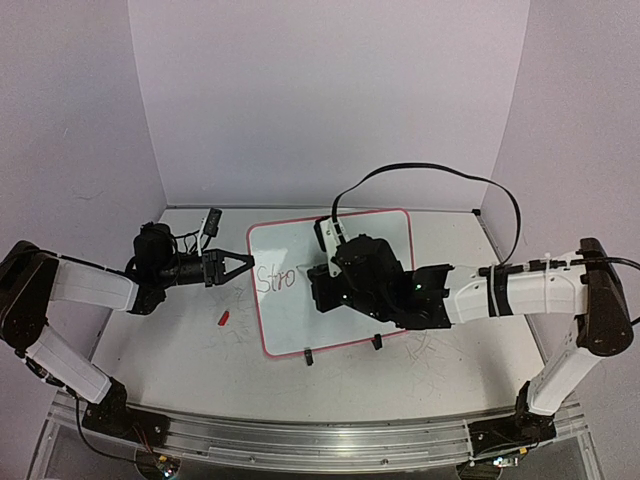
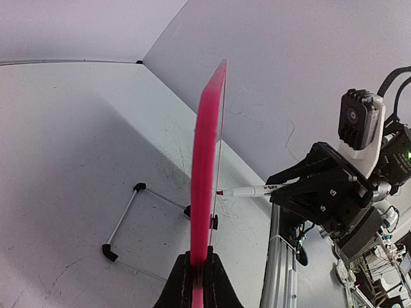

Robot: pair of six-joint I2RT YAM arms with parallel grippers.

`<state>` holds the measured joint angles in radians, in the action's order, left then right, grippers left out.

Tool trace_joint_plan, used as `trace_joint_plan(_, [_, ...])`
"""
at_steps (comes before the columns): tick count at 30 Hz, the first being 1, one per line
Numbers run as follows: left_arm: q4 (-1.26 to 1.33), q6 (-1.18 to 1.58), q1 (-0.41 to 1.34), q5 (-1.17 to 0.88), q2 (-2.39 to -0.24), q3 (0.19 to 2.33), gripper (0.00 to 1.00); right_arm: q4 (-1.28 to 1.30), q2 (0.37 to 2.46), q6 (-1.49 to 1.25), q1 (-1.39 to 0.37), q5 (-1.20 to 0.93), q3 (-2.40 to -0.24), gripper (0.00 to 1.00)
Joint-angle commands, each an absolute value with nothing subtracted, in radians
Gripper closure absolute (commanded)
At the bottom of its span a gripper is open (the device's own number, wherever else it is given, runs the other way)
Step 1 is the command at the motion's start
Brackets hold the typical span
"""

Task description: Write a sentence on the whiteboard

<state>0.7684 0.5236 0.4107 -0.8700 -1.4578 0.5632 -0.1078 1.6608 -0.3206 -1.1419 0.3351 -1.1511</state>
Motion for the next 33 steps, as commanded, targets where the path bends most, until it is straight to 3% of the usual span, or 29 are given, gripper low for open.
trace_joint_plan(1, [0.780,0.518,0.424,-0.902,-1.444,0.601,1.00,-0.120,1.674,-0.330,-1.143,0.354,-1.177,1.00])
trace_joint_plan(33, [0.777,0.520,0.424,-0.904,-1.448,0.607,1.00,-0.069,1.685,-0.408,-1.155,0.313,-1.108,1.00])
